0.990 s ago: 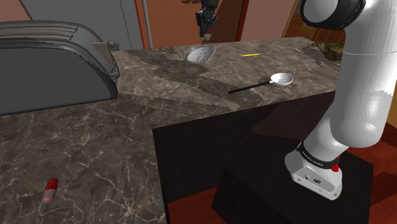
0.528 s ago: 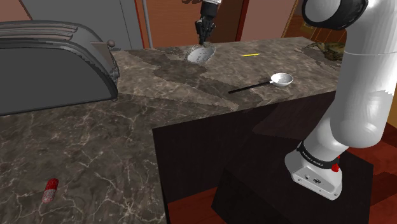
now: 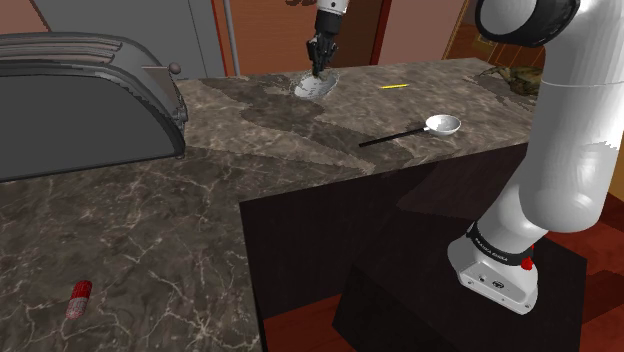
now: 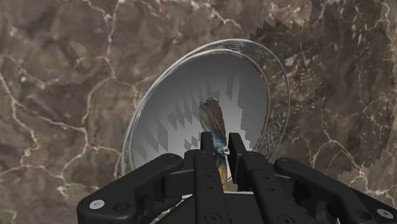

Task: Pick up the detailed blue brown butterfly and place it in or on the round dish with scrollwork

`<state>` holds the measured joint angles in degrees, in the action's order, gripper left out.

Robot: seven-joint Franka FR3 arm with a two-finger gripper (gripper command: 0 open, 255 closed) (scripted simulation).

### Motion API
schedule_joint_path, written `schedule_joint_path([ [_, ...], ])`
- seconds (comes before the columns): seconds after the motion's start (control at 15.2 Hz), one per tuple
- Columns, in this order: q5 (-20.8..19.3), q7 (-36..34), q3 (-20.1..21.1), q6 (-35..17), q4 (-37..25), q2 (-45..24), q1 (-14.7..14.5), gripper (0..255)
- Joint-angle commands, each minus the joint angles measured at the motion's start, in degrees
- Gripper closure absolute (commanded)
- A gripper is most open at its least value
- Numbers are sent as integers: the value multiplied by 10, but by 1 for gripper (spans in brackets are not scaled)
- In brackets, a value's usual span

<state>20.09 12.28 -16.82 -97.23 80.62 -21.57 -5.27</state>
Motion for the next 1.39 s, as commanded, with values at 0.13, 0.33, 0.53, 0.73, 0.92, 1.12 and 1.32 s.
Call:
schedule_joint_path([
  [0.13,0,0,0,0,0,0,0,255],
  [0.33,0,0,0,0,0,0,0,0],
  [0.53,0,0,0,0,0,0,0,0],
  [0.73,1,-5,-3,61,-70,-10,14,0],
  [0.92,2,-6,-4,78,-92,-14,19,0],
  [1.12,2,-6,-4,78,-92,-15,19,0],
  [1.32,2,-6,-4,78,-92,-15,19,0],
])
